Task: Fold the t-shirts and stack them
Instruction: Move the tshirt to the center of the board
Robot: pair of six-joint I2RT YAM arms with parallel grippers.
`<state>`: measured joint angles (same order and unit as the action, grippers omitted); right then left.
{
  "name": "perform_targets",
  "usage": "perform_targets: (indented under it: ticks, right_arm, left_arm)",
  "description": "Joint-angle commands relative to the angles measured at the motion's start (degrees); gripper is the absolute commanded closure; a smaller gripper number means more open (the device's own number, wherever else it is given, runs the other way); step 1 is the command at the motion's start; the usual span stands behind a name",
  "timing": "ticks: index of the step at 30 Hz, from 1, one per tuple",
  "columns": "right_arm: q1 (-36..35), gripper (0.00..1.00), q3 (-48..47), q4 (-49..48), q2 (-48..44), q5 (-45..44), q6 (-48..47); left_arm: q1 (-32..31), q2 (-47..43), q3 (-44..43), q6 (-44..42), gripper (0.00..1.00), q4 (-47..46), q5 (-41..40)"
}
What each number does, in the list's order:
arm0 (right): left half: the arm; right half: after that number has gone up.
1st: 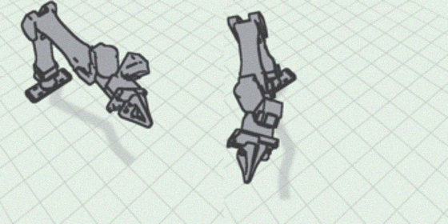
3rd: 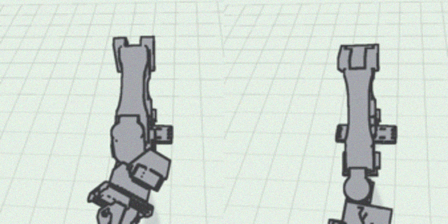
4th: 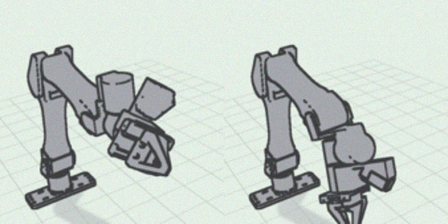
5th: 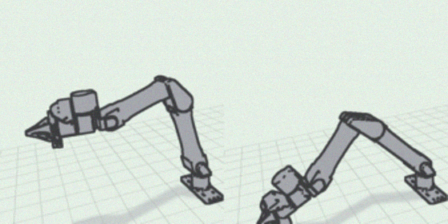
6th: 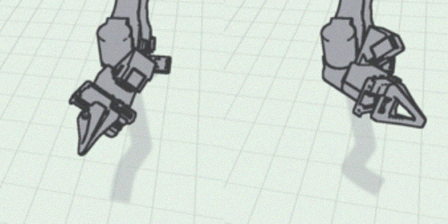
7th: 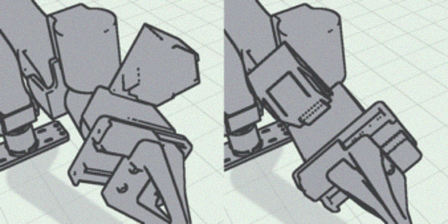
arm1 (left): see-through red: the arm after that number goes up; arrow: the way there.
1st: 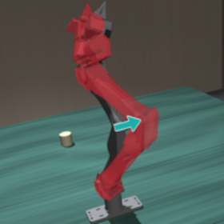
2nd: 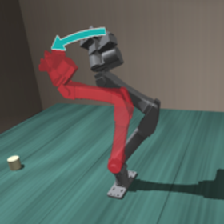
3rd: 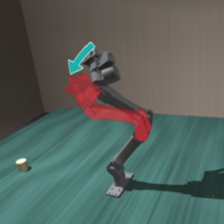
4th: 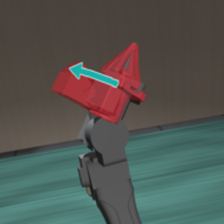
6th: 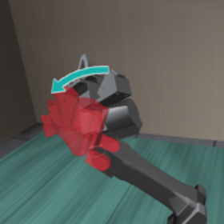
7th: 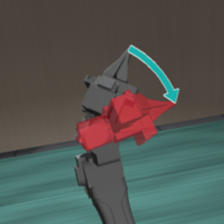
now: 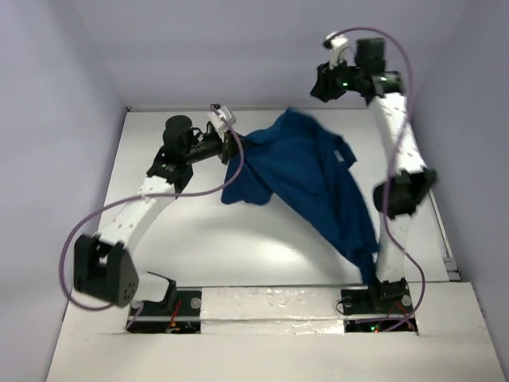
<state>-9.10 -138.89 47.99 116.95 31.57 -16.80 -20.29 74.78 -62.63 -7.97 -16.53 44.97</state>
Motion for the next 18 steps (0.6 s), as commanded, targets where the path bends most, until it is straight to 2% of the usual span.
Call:
perform_targets:
  ticks: [1,2,4,5,6,8,9,10,11,12,13,16,18]
  right_arm:
    - [-0.21,0.46,-16.99,15.28,14.21,-9.39,-2.97]
    - [-0.74,0.46,-20.16,16.16,16.01,-11.69,-3.59]
    - [-0.74,0.44,-14.78,13.46,15.60,-15.82,-4.82]
    - [-0.74,0.44,-10.39,11.62,12.11,-16.19,-5.17]
    - [-0.74,0.44,-1.56,7.86,9.82,-16.54,-5.44]
    - [-0.74,0.44,5.61,5.81,5.07,-15.06,-6.49]
    - [-0.74,0.44,11.39,5.89,0.35,-13.74,-7.02]
    - [-1.44,0.43,13.97,8.50,-4.31,-11.03,-9.11]
    - [-2.14,0.43,16.35,8.53,-4.36,-10.40,-10.70]
    - [-2.93,0.43,19.33,9.92,-9.58,-10.22,-11.84]
    - [-5.03,0.43,26.75,9.76,-12.59,-10.39,-13.77]
    - [-9.77,0.43,39.95,8.36,-23.82,-12.66,-16.24]
    - [-11.81,0.43,43.77,11.05,-27.72,-13.55,-17.82]
  left_arm:
    - [2.97,2.62,0.40,-3.28,1.00,-7.98,-1.55]
    - [4.11,3.69,0.32,-3.81,1.00,-7.90,-1.73]
    - [4.74,5.71,0.23,-5.12,1.00,-7.81,-2.16]
    - [5.26,6.16,0.23,-5.74,1.00,-7.55,-2.60]
    - [5.26,6.51,0.32,-6.35,1.00,-7.29,-2.96]
    - [5.26,7.39,0.84,-6.36,1.00,-7.20,-3.13]
    - [5.26,7.66,1.10,-6.10,1.00,-7.11,-3.48]
    - [5.26,8.53,1.19,-5.83,1.00,-6.50,-3.49]
    - [5.26,8.80,1.11,-5.83,1.00,-5.97,-3.40]
    - [5.26,8.89,1.46,-6.09,1.00,-5.62,-3.57]
    - [5.26,8.80,1.89,-6.10,1.00,-5.61,-4.10]
    - [5.26,7.40,3.83,-6.71,1.00,-5.53,-4.89]
    - [5.26,6.52,5.05,-6.80,1.00,-5.44,-4.89]
